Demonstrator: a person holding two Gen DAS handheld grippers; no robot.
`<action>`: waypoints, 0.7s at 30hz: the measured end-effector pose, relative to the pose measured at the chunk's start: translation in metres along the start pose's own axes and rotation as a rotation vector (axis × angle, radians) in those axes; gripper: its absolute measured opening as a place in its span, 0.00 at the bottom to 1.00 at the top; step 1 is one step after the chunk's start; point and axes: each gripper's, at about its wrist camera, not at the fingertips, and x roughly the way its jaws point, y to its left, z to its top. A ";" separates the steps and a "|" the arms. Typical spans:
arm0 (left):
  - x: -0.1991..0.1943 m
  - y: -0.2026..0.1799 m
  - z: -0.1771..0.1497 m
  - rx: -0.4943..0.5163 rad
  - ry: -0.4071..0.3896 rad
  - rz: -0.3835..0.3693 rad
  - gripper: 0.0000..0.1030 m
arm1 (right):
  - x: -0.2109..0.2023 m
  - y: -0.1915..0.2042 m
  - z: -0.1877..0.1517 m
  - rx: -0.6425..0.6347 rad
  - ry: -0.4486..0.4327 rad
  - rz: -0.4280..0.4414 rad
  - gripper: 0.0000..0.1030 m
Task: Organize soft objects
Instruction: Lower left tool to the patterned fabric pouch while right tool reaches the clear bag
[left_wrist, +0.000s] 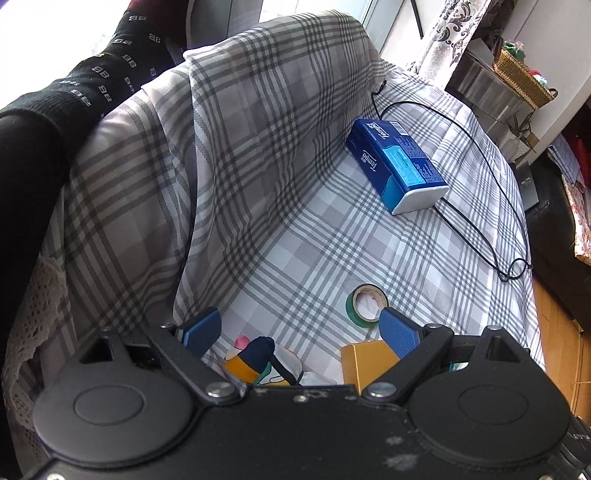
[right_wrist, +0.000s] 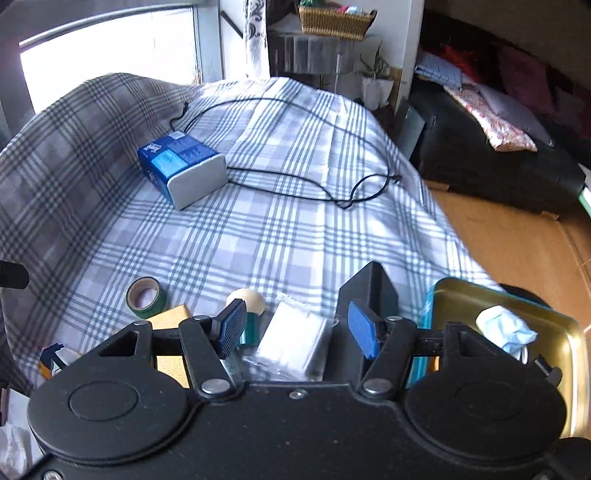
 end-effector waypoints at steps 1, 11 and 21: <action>0.000 0.000 0.000 -0.002 0.001 -0.003 0.90 | 0.006 0.003 0.001 0.018 0.033 0.002 0.57; 0.004 0.005 0.000 -0.022 0.015 -0.006 0.90 | 0.051 0.001 0.006 0.136 0.231 -0.029 0.57; 0.009 0.003 -0.001 -0.020 0.020 0.003 0.90 | 0.075 -0.001 0.001 0.160 0.299 -0.050 0.57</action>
